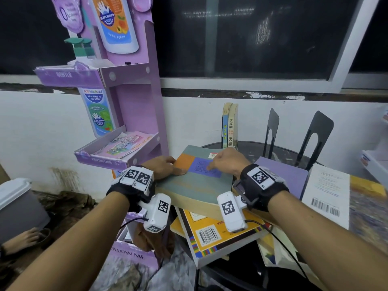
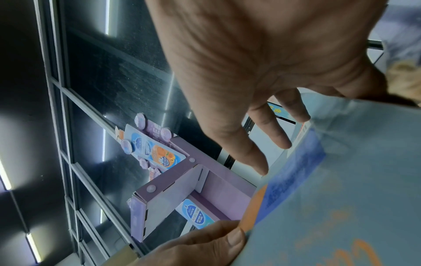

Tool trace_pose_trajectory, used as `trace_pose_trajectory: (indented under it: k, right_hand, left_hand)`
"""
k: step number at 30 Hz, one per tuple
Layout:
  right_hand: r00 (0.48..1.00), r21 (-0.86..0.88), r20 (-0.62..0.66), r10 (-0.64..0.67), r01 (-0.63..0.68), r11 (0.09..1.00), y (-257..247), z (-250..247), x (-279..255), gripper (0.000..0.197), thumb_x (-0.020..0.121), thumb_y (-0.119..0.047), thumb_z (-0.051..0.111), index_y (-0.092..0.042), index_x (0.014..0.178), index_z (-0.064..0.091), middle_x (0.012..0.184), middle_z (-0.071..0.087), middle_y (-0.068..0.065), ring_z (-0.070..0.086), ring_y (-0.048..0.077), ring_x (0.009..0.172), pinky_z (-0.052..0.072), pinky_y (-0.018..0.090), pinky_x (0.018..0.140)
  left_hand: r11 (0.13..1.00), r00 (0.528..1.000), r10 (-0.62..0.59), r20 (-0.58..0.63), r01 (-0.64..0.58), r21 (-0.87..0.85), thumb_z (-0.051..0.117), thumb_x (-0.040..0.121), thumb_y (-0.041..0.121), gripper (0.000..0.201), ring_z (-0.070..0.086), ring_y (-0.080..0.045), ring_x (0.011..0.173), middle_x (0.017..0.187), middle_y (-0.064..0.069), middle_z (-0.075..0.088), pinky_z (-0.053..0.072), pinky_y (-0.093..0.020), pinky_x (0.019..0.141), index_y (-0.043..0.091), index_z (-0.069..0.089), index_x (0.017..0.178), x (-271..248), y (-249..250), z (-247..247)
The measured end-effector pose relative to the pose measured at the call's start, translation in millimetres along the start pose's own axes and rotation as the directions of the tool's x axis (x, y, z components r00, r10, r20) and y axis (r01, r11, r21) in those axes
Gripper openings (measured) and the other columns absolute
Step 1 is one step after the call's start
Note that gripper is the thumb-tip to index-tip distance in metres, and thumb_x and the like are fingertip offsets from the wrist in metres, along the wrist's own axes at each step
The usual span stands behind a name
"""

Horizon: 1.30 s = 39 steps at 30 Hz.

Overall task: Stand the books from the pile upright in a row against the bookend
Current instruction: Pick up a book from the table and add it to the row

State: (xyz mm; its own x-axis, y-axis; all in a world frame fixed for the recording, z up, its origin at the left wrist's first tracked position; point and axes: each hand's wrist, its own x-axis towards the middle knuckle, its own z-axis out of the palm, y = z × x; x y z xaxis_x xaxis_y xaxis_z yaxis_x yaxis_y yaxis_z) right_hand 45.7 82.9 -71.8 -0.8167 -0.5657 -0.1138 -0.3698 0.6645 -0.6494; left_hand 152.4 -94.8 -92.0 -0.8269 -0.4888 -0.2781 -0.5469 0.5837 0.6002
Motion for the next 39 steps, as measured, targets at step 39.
trace_pose_trajectory:
  k: [39]
  right_hand:
    - [0.933,0.256,-0.337,-0.129,0.222,0.941,-1.8,5.7,2.8,0.083,0.077,-0.001,0.068,-0.026,0.147,0.034,0.137,0.052,0.0,0.051,0.022,0.125,0.049,0.037,0.099]
  left_hand:
    - [0.584,0.982,0.144,-0.123,-0.185,-0.79,0.076,0.052,-0.001,0.078,0.066,-0.038,0.099,0.114,-0.016,0.067,0.053,-0.054,0.086,0.007,0.053,0.126,-23.6,-12.2,-8.6]
